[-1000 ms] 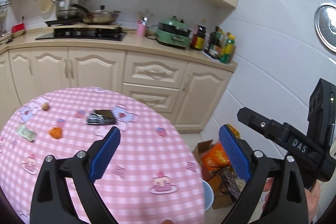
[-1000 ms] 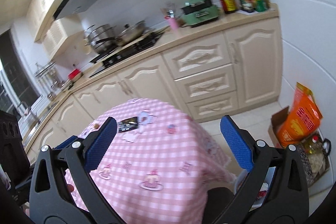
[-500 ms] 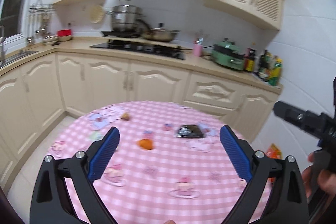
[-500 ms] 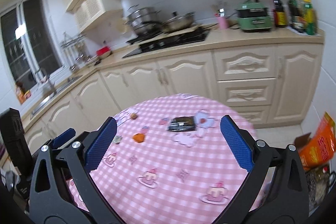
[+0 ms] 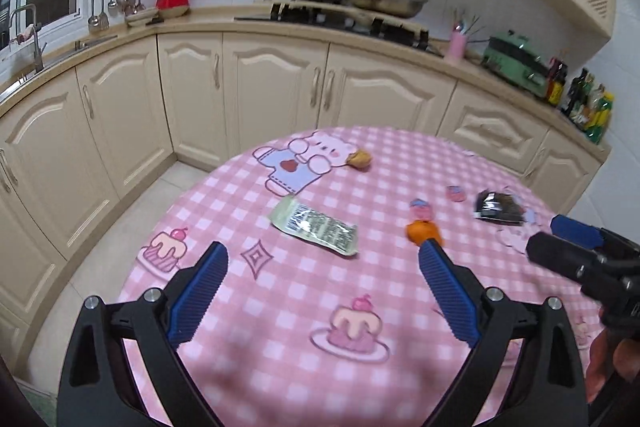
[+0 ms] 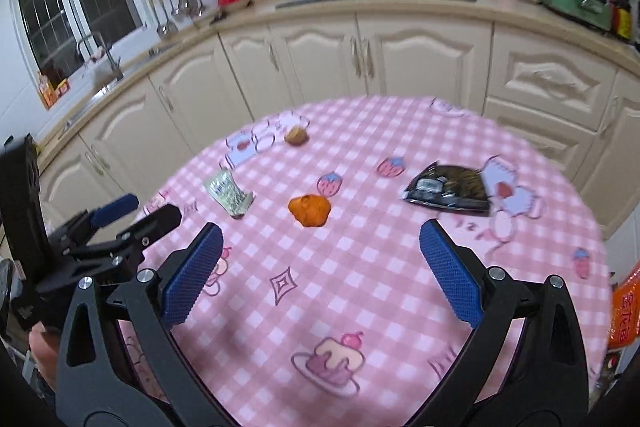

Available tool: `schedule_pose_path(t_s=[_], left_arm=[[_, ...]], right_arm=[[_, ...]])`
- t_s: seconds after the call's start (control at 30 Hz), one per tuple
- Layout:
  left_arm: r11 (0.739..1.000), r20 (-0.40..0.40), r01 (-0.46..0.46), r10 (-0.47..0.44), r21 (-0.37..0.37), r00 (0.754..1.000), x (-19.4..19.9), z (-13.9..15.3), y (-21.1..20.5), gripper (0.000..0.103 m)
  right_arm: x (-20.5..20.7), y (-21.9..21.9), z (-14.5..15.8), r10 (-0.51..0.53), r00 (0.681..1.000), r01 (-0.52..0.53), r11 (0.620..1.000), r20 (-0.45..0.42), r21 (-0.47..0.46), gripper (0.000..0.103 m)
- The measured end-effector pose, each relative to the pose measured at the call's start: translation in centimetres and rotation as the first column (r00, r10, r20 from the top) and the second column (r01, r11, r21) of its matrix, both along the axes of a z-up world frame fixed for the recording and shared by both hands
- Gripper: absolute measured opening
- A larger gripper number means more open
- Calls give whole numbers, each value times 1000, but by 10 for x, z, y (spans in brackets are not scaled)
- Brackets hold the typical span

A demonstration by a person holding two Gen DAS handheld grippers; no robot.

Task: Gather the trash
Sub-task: 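Grasp the green-silver wrapper with the left tool while the right grasps the orange peel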

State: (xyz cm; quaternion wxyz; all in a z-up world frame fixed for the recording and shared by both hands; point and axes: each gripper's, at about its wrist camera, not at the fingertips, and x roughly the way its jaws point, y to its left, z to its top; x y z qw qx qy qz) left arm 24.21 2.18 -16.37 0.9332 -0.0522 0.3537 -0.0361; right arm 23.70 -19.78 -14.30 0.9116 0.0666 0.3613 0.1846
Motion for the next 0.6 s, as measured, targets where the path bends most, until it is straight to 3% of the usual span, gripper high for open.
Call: schedule_pose_path(t_s=[0.23,0.43,0.6], left_arm=[[997,-71,-16,21,72,997,44,-20,-8,94],[997,-182,-13,26,70,983,75,-45,-8,93],[997,-175,56,-46,53,984,76,-47,-11,61]], right_arm=[[32,21,-26,45,998,-47,998,-53,-36,97],[44,30,-44,73,994,-78,995,-83,-59,93],[54,39,-52,94,990,-103,991,-107,-80,90]])
